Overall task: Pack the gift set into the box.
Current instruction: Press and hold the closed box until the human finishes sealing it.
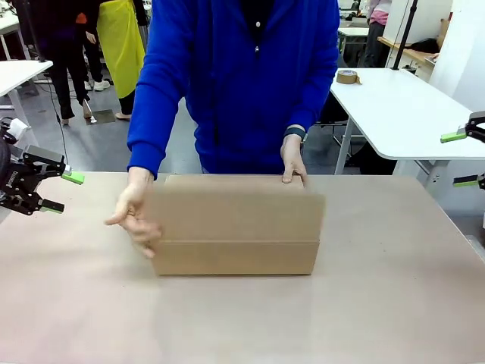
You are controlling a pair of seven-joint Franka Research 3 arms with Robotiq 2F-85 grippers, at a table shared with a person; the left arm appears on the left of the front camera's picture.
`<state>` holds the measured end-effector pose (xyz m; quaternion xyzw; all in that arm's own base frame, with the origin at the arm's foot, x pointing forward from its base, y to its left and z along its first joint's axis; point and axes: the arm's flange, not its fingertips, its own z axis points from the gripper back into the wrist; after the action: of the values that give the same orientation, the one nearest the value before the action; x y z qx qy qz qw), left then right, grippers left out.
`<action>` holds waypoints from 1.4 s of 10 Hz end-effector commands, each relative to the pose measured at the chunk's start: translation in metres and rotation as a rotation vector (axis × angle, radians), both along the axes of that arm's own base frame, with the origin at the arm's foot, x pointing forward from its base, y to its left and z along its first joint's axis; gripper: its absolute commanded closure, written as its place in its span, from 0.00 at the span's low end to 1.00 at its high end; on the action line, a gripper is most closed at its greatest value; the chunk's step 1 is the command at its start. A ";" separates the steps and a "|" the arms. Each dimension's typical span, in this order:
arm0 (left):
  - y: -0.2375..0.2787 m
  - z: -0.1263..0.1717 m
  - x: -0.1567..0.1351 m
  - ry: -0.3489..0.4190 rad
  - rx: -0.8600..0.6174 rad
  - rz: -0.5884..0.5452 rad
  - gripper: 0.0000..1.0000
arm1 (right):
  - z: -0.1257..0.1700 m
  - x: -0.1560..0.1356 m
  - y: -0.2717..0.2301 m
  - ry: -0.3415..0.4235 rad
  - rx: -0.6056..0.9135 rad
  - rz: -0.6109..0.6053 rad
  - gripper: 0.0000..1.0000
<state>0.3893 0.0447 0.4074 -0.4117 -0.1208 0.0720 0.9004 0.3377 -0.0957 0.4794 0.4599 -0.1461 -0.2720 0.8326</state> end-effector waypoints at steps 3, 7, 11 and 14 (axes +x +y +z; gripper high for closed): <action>0.001 0.001 -0.003 0.002 0.000 -0.005 0.00 | 0.002 0.001 0.001 -0.004 0.017 -0.006 0.00; 0.001 0.001 -0.003 0.002 0.000 -0.005 0.00 | 0.002 0.001 0.001 -0.004 0.017 -0.006 0.00; 0.001 0.001 -0.003 0.002 0.000 -0.005 0.00 | 0.002 0.001 0.001 -0.004 0.017 -0.006 0.00; 0.001 0.001 -0.003 0.002 0.000 -0.005 0.00 | 0.002 0.001 0.001 -0.004 0.017 -0.006 0.00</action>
<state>0.3893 0.0447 0.4074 -0.4117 -0.1208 0.0720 0.9004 0.3376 -0.0957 0.4794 0.4600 -0.1459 -0.2719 0.8326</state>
